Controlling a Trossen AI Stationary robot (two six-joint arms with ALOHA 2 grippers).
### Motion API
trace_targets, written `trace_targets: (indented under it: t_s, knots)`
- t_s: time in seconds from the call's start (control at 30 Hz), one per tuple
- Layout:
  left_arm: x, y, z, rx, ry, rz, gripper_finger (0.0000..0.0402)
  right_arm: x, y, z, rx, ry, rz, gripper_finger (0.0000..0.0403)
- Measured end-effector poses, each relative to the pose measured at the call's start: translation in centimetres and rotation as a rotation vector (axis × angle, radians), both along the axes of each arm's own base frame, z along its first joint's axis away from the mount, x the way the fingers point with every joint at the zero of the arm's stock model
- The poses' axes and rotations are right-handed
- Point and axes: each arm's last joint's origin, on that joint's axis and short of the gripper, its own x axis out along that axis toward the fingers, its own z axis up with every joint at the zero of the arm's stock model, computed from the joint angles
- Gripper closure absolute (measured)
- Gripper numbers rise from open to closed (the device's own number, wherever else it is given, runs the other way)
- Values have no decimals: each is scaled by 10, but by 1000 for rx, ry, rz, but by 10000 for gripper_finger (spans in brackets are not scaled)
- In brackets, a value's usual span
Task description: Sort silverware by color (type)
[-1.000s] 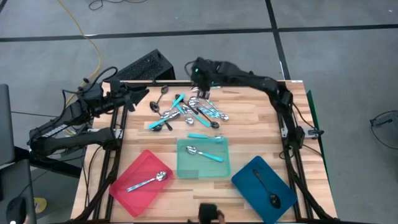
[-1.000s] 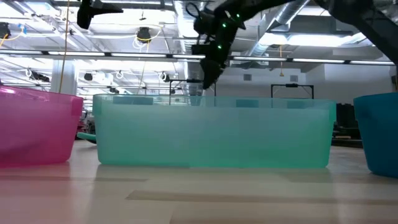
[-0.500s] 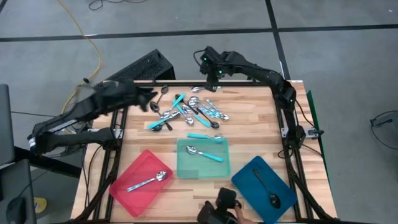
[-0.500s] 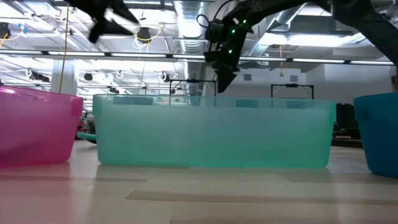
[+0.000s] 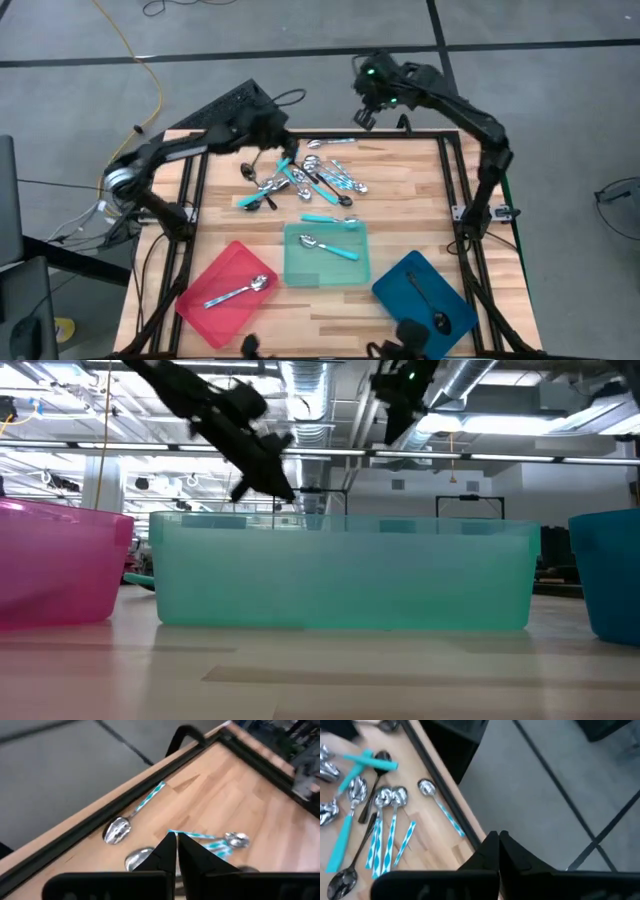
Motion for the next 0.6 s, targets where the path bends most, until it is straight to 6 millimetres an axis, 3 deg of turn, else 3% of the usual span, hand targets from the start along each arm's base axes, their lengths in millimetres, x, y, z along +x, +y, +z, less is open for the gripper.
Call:
trace_targets:
  t_s: [0.13, 0.33, 0.47, 0.6]
  knots:
    - [37, 31, -12, -38, 54, 20, 401, -16, 12, 21, -35, -55, 3, 349]
    - [82, 67, -43, -150, 195, 98, 401, -33, 22, 38, -66, -103, 0, 350]
    - [99, 78, -69, -208, 305, 107, 401, -37, 26, 42, -68, -111, 6, 354]
    - [110, 77, -79, -210, 352, 105, 401, -39, 26, 40, -55, -92, 5, 354]
